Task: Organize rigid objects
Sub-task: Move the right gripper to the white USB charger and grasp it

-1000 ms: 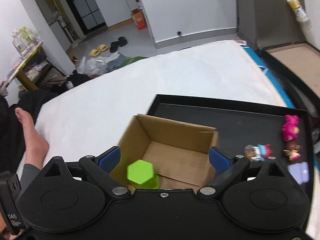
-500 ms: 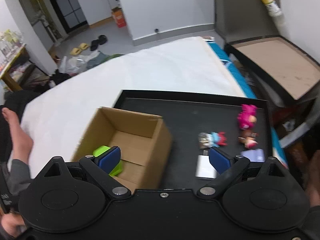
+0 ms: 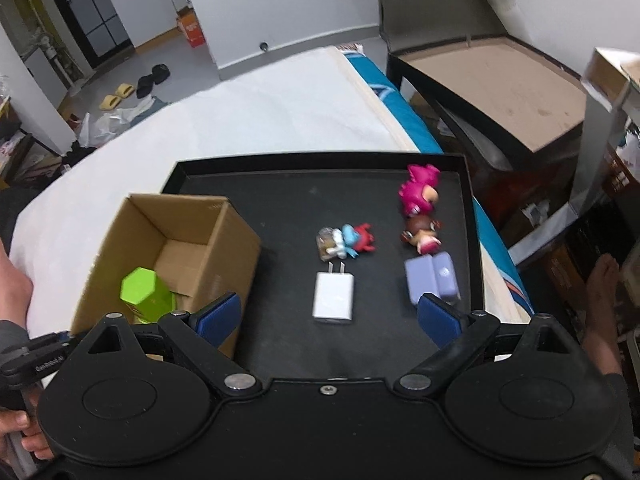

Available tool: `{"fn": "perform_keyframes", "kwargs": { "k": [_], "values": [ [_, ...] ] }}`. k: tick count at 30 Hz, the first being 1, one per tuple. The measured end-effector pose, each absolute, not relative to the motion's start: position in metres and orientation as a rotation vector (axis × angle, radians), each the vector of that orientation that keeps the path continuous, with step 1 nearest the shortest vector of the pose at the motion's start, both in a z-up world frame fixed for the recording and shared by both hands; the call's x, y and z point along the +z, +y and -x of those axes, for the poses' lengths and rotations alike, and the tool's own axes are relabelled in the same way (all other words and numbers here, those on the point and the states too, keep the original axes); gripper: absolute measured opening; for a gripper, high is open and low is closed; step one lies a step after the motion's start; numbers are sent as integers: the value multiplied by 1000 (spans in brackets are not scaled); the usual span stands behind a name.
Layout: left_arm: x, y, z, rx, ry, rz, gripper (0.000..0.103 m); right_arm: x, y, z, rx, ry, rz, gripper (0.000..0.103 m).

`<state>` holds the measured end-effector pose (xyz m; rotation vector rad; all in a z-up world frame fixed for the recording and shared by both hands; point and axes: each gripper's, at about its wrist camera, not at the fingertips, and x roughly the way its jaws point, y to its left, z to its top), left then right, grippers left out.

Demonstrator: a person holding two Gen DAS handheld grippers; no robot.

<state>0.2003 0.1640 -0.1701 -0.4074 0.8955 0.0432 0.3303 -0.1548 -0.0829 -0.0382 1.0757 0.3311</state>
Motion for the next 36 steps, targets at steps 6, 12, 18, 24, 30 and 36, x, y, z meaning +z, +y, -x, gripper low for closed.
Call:
{"fn": "perform_keyframes", "kwargs": {
  "k": [6, 12, 18, 24, 30, 36],
  "values": [
    [-171, 163, -200, 50, 889, 392, 20, -101, -165, -334, 317, 1108, 12, 95],
    [-172, 163, -199, 49, 891, 391, 19, -124, -168, -341, 297, 1144, -1, 95],
    [-172, 163, -199, 47, 892, 394, 20, -146, -162, -348, 291, 1180, 20, 95],
    [-174, 164, -202, 48, 899, 400, 20, -164, -152, -357, 295, 1214, 29, 94],
    [-174, 165, -202, 44, 899, 407, 20, -177, -137, -366, 301, 1230, 54, 88],
    [-174, 166, -202, 39, 898, 407, 20, -191, -126, -375, 293, 1265, 58, 78]
  ]
}}
